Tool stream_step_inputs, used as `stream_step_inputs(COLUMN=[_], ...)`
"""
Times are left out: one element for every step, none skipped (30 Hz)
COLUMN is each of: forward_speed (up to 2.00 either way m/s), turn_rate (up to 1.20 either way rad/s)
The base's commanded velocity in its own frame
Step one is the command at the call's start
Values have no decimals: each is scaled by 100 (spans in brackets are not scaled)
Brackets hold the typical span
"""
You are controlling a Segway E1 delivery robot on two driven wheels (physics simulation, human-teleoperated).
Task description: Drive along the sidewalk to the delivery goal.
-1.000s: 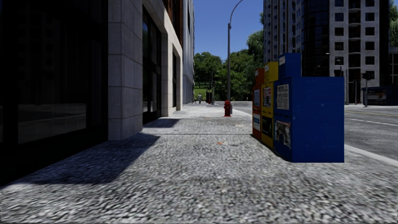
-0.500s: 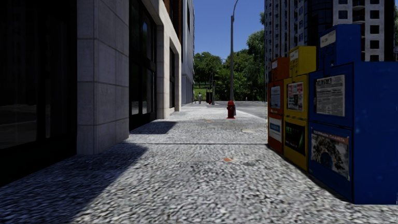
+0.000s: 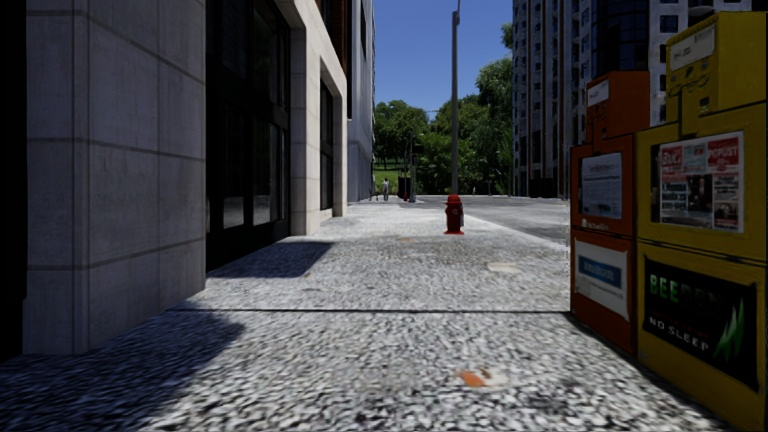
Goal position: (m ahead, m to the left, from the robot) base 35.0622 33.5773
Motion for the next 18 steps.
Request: stream_step_inputs(forward_speed=[200,200,200,200,200,200,200,200,200,200,200,200,200,200,200,200,200,200], turn_rate=[0,0,0,0,0,0,0,0,0,0,0,0,0,0,0,0,0,0])
